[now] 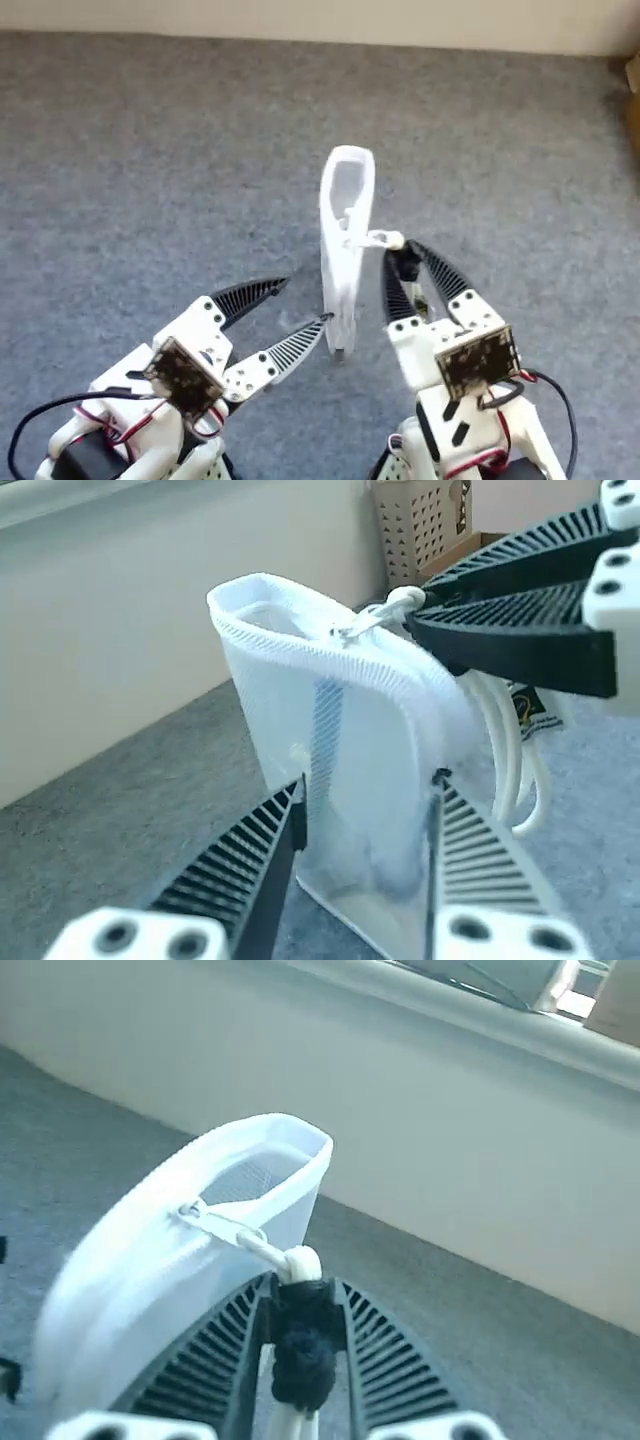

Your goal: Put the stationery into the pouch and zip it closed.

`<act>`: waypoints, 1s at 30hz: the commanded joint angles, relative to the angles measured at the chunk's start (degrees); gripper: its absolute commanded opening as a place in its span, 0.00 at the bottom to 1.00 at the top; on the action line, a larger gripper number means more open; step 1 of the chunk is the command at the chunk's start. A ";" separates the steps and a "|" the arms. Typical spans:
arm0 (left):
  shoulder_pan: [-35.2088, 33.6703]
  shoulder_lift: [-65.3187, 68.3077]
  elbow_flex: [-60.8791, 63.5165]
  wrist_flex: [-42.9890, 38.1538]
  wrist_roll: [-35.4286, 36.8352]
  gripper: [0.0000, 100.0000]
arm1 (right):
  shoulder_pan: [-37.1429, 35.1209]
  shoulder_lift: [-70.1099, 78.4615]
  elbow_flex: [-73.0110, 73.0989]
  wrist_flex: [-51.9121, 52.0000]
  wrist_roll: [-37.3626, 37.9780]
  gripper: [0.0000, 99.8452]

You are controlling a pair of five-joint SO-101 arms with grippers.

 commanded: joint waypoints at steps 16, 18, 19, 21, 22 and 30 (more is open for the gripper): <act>0.48 -0.04 2.77 -6.77 5.98 0.23 | -12.62 -0.04 -3.91 5.32 2.11 0.01; -0.57 -0.04 3.56 -8.26 5.71 0.18 | -12.79 -0.04 -3.91 6.20 2.11 0.01; -1.71 -0.04 3.65 -9.05 5.63 0.15 | -12.70 -0.13 -3.91 6.29 2.11 0.01; -4.44 -0.04 3.74 -10.20 5.54 0.11 | -12.70 -0.13 -4.00 6.55 2.11 0.01; -5.67 -0.04 3.74 -10.46 5.54 0.10 | -12.70 -0.13 -4.00 6.55 2.11 0.01; -7.69 -0.04 3.21 -12.04 0.70 0.01 | -12.97 0.22 -9.19 8.66 1.76 0.01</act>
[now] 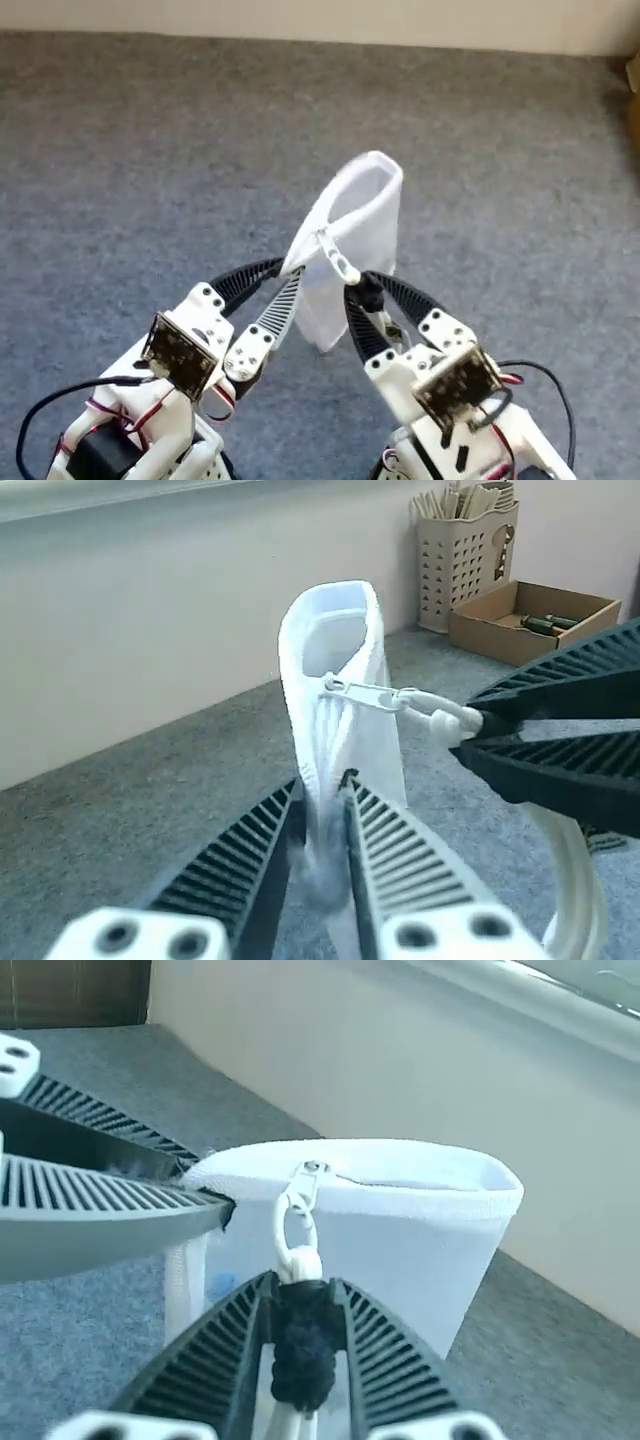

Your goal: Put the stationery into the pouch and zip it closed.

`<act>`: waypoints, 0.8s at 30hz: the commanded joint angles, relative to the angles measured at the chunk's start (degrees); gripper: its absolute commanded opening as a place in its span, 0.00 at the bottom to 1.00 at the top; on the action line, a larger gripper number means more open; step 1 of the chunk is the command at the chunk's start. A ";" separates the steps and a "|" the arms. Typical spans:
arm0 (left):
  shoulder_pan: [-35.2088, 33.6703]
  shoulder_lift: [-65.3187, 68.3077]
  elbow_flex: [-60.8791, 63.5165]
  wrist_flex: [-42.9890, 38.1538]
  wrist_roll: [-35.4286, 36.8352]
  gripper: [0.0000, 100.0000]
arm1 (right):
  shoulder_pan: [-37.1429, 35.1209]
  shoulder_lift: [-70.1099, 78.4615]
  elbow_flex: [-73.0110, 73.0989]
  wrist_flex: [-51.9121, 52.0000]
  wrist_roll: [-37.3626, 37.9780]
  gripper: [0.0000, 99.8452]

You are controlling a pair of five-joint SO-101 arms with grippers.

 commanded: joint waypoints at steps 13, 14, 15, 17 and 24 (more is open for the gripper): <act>6.99 -0.40 -0.48 0.88 -21.54 0.01 | -16.04 0.48 -10.77 1.10 -3.52 0.01; 7.08 -0.40 -0.40 1.32 -21.63 0.01 | -16.84 0.48 -10.77 0.75 -4.66 0.01; 6.99 -0.40 -0.40 1.93 -21.63 0.01 | -17.36 0.48 -10.77 -0.04 -5.63 0.01; 6.90 -0.48 -0.40 2.81 -21.63 0.01 | -16.66 0.48 -10.77 -1.45 -6.59 0.01; 6.90 -0.66 -0.48 5.36 -21.63 0.00 | -9.45 0.22 -10.33 -6.55 -9.67 0.01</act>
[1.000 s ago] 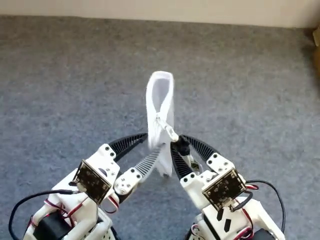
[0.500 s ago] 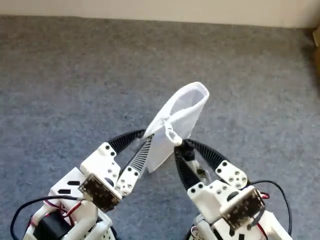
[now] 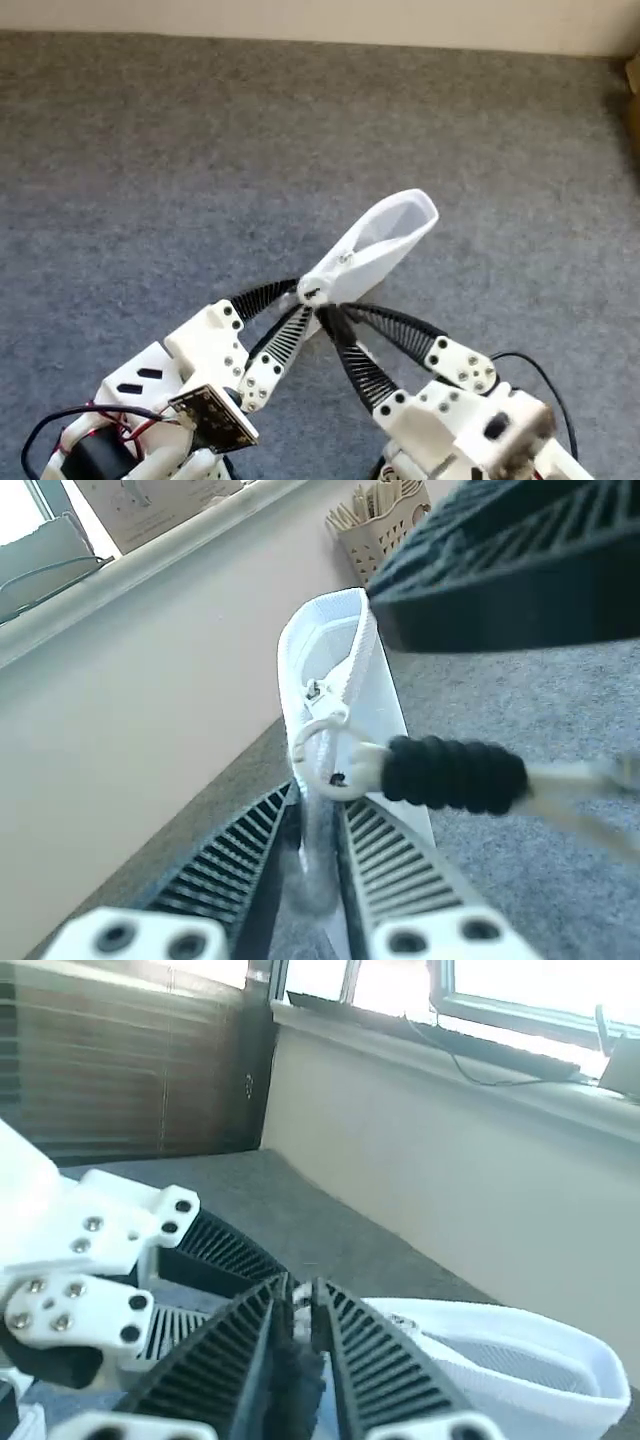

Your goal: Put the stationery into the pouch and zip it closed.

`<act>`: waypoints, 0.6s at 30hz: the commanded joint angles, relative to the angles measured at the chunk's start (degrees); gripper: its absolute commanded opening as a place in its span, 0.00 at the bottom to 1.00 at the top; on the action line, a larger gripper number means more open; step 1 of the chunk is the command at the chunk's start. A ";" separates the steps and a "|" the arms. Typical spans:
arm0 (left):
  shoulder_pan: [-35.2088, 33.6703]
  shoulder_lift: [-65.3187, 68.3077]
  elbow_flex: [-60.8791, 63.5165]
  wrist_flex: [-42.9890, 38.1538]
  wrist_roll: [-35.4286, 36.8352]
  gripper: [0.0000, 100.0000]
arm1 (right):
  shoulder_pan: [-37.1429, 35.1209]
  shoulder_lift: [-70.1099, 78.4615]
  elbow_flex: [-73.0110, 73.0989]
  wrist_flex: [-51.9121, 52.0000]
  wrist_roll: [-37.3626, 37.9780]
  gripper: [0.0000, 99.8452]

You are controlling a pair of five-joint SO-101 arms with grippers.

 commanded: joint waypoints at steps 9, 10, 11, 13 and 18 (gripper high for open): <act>0.13 -0.22 -0.48 3.96 -0.70 0.00 | 18.95 -0.04 -2.86 -6.73 -2.99 0.01; 0.13 -0.22 -0.48 3.96 -0.70 0.00 | 19.56 -0.04 -2.95 -6.29 -2.99 0.01; 0.13 -0.22 -0.48 3.96 -0.70 0.00 | 19.74 -0.04 -3.21 -4.70 -2.90 0.01; 0.13 -0.22 -0.48 3.96 -0.70 0.00 | 19.56 -0.04 -3.30 0.04 -2.81 0.03; 0.13 -0.22 -0.48 3.78 -0.62 0.00 | 12.70 0.40 -8.40 9.36 -2.99 0.18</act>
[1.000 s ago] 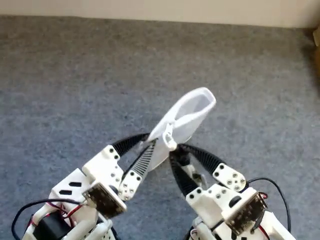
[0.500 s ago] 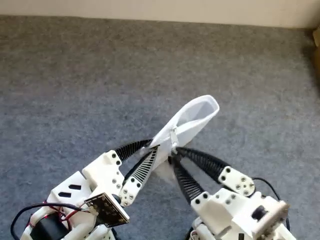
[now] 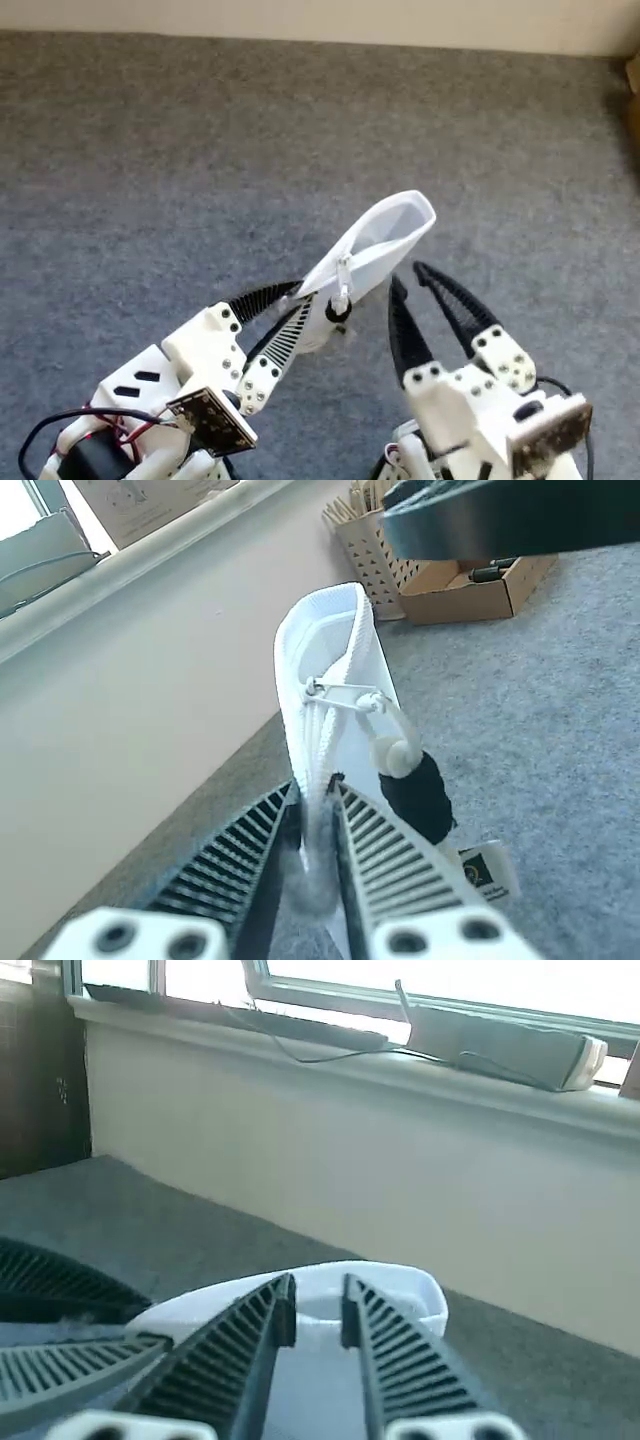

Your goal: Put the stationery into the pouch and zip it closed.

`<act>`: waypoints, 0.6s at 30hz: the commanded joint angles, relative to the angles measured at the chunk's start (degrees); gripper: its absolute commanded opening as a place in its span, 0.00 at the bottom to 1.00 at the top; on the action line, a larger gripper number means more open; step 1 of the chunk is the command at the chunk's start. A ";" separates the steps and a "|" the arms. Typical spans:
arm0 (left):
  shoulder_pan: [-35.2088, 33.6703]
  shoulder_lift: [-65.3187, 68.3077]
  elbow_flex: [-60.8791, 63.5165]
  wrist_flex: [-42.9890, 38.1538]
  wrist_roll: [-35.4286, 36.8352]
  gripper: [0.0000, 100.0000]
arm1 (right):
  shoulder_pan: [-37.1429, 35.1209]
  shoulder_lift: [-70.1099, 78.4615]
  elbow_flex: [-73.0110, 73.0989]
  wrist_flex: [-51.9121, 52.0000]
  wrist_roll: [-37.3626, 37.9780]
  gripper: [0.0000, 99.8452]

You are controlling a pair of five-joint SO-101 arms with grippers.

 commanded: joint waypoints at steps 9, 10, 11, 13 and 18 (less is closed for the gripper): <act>0.13 -0.13 0.40 1.49 -0.44 0.00 | -19.82 0.57 -0.75 1.19 -2.73 0.18; 0.13 -0.13 0.40 1.49 -0.44 0.00 | -19.91 0.57 0.66 -0.13 -3.43 0.18; 0.13 -0.13 0.40 1.41 -0.44 0.00 | -19.91 0.57 2.51 -1.54 -3.69 0.18; 0.13 -0.13 0.40 1.41 -0.35 0.00 | -19.91 0.57 5.85 -3.82 -3.60 0.18; 0.13 -0.13 0.40 1.41 -0.35 0.00 | -19.82 0.48 10.24 -5.05 -3.60 0.18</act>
